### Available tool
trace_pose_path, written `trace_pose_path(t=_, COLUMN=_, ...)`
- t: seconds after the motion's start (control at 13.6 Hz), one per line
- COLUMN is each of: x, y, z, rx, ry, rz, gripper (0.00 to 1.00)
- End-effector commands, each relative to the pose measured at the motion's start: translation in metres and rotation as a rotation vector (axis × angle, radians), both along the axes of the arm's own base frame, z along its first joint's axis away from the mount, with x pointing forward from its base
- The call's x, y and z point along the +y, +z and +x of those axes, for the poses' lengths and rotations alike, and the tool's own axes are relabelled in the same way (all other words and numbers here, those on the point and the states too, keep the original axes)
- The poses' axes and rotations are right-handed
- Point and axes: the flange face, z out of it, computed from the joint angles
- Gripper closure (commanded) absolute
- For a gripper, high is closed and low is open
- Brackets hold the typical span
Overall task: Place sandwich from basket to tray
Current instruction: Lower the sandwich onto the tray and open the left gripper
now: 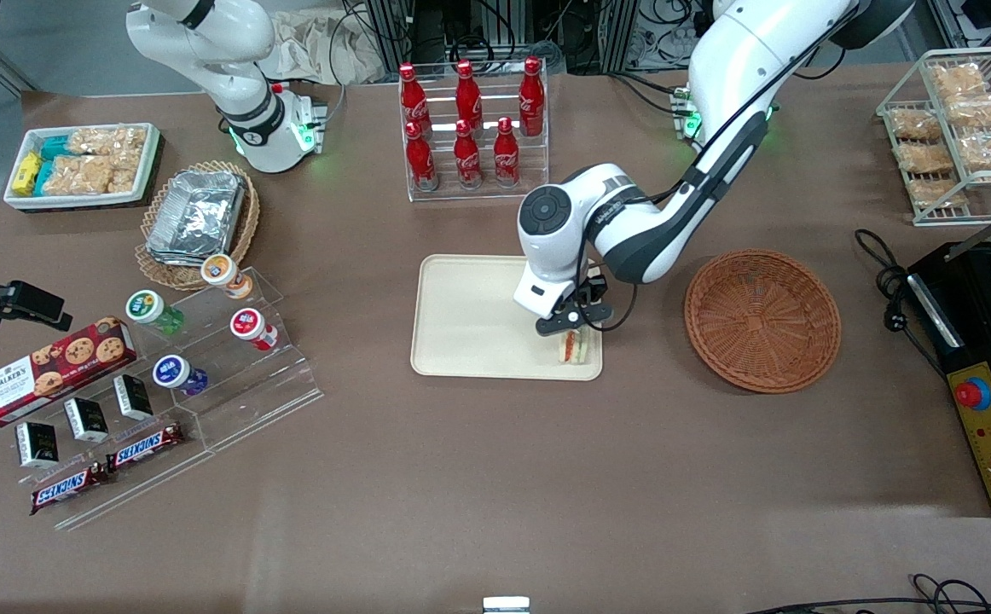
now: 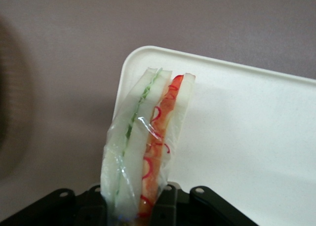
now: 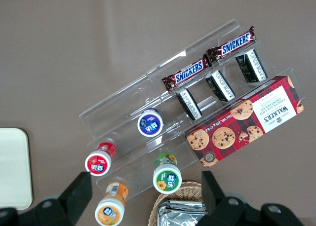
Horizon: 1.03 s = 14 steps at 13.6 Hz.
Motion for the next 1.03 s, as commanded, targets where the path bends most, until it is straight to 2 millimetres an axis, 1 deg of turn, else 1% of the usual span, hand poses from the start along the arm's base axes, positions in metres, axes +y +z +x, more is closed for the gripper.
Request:
trace_pose_path(t=0.0, x=-0.01, y=-0.025, z=0.0, rx=-0.034, ry=-0.022, rz=0.028, gripper=1.0)
trace_pose_path(t=0.07, x=-0.01, y=-0.034, z=-0.002, rx=-0.035, ry=-0.03, rz=0.04, gripper=0.97)
trace_pose_path(t=0.15, x=-0.01, y=-0.037, z=-0.001, rx=-0.035, ry=-0.034, rz=0.042, gripper=0.69)
trace_pose_path(t=0.22, x=-0.01, y=-0.039, z=-0.002, rx=-0.033, ry=-0.039, rz=0.043, gripper=0.28)
trace_pose_path(t=0.29, x=-0.01, y=-0.04, z=-0.002, rx=-0.04, ry=-0.05, rz=0.05, gripper=0.0)
trace_pose_path(t=0.52, x=-0.009, y=-0.037, z=-0.001, rx=-0.043, ry=-0.04, rz=0.049, gripper=0.0)
trace_pose_path(t=0.74, x=-0.011, y=-0.02, z=0.009, rx=-0.06, ry=-0.019, rz=0.039, gripper=0.0)
trace_pose_path(t=0.81, x=-0.011, y=-0.013, z=0.01, rx=-0.065, ry=-0.016, rz=0.047, gripper=0.0)
trace_pose_path(t=0.88, x=-0.011, y=-0.001, z=0.014, rx=-0.076, ry=-0.007, rz=0.05, gripper=0.0)
trace_pose_path(t=0.96, x=-0.01, y=0.015, z=0.019, rx=-0.075, ry=0.02, rz=0.047, gripper=0.0)
